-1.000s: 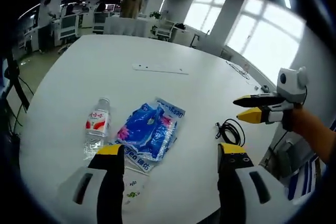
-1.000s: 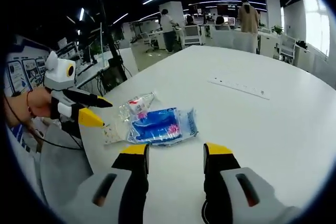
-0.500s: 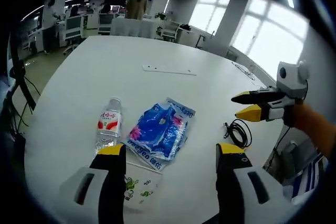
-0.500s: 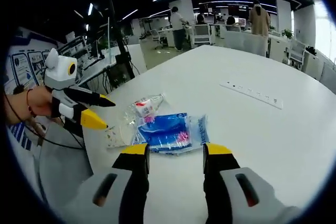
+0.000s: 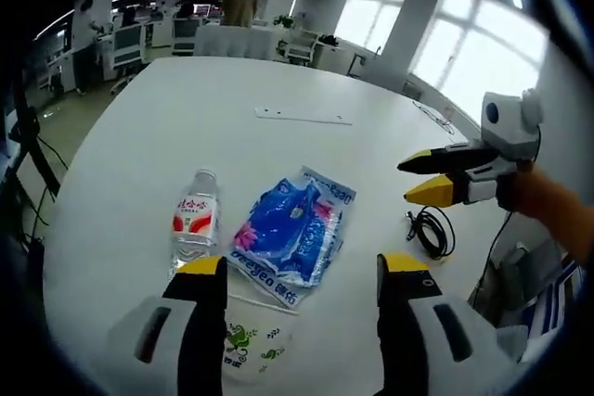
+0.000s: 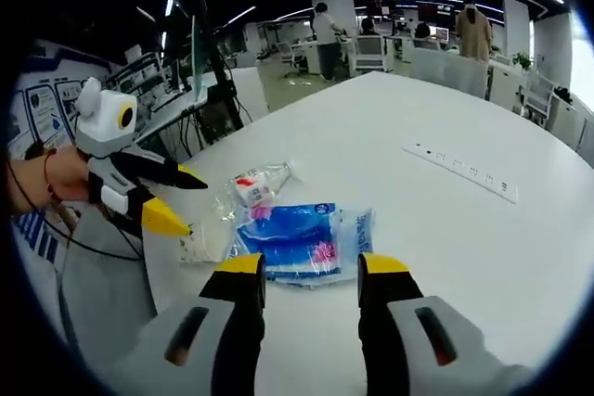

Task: Arrange the tabletop items into an orderly group along one side of the table until the central work area is clear of visible clutter.

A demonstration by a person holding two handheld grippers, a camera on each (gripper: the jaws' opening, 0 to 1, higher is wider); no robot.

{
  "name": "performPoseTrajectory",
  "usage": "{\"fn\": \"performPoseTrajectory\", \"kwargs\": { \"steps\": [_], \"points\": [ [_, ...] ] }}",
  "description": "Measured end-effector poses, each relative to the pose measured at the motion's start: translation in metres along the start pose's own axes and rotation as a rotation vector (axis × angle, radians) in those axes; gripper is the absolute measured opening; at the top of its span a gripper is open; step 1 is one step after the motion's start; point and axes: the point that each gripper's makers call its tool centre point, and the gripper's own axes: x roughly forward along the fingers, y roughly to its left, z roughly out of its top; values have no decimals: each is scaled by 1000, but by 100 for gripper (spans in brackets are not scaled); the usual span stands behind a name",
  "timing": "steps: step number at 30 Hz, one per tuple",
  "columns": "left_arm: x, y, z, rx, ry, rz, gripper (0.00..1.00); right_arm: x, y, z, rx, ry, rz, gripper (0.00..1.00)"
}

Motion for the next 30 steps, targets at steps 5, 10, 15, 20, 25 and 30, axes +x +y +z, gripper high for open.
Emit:
{"fn": "performPoseTrajectory", "kwargs": {
  "steps": [5, 10, 15, 20, 25, 30],
  "points": [
    [9, 4, -1, -4, 23, 2, 64, 13, -3, -2, 2, 16, 14, 38],
    [17, 6, -1, -7, 41, 9, 62, 23, -5, -3, -1, 28, 27, 37],
    [26, 5, -4, -12, 69, 5, 58, 34, -8, -6, -2, 41, 40, 36],
    [35, 7, -8, -26, 101, 6, 54, 42, -11, -7, 0, 48, 48, 34],
    [40, 12, -12, -45, 134, 17, 48, 50, -14, -9, -2, 56, 57, 33],
    [44, 15, -20, -54, 187, 30, 44, 59, -15, -11, -6, 63, 69, 32]
  ]
}}
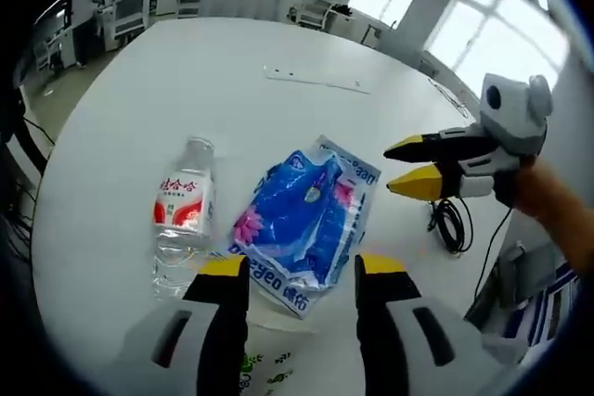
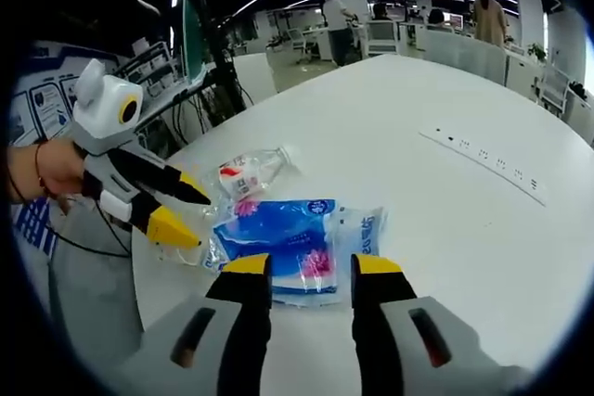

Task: Arrange the tabletop items into an orderly group along one side of the table until the central work area is clear of visible clutter.

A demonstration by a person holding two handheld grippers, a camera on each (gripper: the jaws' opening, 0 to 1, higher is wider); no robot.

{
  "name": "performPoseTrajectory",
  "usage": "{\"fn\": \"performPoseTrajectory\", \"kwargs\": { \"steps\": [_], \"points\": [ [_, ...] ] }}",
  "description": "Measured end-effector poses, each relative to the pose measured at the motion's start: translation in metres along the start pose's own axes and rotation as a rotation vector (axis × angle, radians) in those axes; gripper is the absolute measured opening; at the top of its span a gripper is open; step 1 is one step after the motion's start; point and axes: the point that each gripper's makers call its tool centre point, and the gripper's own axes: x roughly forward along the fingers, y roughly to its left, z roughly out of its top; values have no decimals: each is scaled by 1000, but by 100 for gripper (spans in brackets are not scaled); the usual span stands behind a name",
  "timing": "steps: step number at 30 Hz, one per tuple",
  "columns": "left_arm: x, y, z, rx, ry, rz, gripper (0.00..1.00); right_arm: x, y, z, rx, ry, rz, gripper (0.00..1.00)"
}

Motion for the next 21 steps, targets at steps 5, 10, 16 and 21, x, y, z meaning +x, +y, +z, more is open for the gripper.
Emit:
{"fn": "performPoseTrajectory", "kwargs": {
  "steps": [5, 10, 16, 21],
  "points": [
    [5, 1, -4, -10, 38, -2, 40, 7, -2, -1, -3, 6, 11, 31],
    [11, 2, -8, -25, 75, 1, 38, 13, -4, -2, -8, 9, 17, 30],
    [16, 4, -14, -30, 112, 8, 35, 20, -3, -6, -18, 23, 24, 28],
    [20, 5, -16, -38, 131, 11, 34, 27, -4, -9, -20, 26, 33, 27]
  ]
}}
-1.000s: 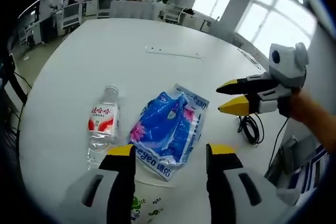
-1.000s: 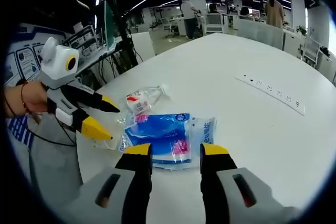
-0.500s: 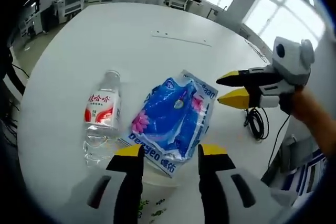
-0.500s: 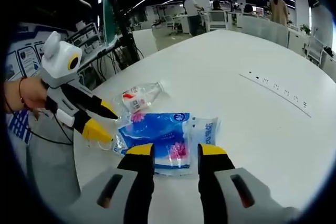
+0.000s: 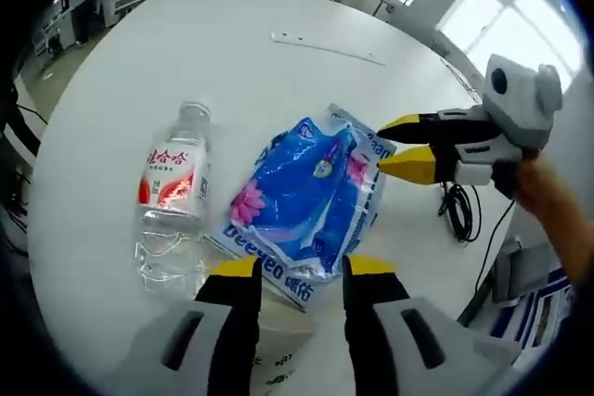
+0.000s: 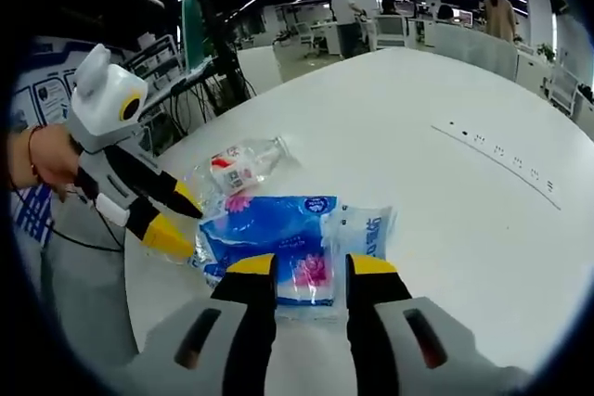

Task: Arrange the tabletop items into an orderly group along one side of the table until the central work area is clear of visible clutter.

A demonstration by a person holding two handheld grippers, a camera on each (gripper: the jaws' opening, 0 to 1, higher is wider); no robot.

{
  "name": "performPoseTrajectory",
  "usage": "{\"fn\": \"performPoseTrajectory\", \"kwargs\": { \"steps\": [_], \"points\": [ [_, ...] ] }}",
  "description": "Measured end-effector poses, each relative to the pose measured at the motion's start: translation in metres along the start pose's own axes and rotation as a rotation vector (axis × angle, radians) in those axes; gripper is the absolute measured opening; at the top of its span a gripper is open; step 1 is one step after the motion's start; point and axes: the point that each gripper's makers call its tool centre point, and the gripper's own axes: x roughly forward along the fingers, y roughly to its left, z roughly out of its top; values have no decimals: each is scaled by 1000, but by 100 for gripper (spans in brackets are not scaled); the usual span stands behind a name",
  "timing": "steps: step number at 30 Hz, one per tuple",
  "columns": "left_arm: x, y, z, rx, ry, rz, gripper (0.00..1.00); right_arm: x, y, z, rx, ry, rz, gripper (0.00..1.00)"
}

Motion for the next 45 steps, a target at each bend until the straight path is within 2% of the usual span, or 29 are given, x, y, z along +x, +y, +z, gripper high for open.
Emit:
{"fn": "performPoseTrajectory", "kwargs": {
  "steps": [14, 20, 25, 32, 45],
  "points": [
    [8, 1, -3, -21, 28, 7, 29, 13, -9, -8, 14, 16, 5, 23],
    [11, 1, -2, -19, 35, 6, 22, 16, -13, -11, 31, 17, 5, 16],
    [12, 2, -5, -3, 48, 9, 9, 17, -13, -11, 36, 21, 6, 11],
    [12, 4, -5, -7, 45, 10, 4, 16, -15, -13, 44, 21, 7, 1],
    [7, 0, 2, -17, 9, -4, 0, 4, -16, -8, 50, 1, -7, 0]
  ]
}}
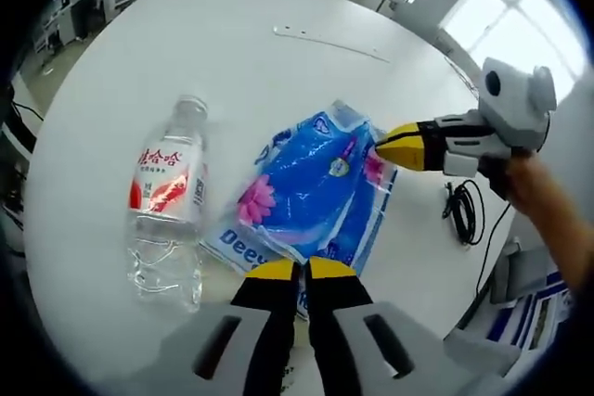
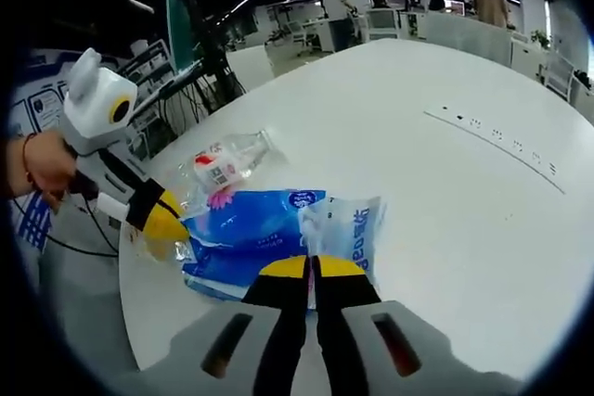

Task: Arrange the tabletop items into an orderly group along one side of the table until the central work area is clear of visible clutter.

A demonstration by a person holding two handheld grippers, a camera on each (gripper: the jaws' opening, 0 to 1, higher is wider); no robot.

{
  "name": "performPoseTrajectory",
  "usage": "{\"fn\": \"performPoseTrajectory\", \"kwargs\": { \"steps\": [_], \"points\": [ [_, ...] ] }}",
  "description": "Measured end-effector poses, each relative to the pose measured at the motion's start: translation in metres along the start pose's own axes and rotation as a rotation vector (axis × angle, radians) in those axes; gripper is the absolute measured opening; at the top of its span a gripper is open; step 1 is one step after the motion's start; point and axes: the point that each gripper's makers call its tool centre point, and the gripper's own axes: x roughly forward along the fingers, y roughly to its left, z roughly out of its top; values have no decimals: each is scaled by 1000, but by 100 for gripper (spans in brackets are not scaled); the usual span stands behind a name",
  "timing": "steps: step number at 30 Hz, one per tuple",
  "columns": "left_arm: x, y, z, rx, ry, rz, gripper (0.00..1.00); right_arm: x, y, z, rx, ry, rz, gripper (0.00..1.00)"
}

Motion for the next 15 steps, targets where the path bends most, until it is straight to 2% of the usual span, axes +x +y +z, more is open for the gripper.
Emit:
{"fn": "performPoseTrajectory", "kwargs": {
  "steps": [15],
  "points": [
    [-14, -12, 9, 6, -45, -29, 0, -25, 4, 13, -6, -46, -21, 0]
  ]
}}
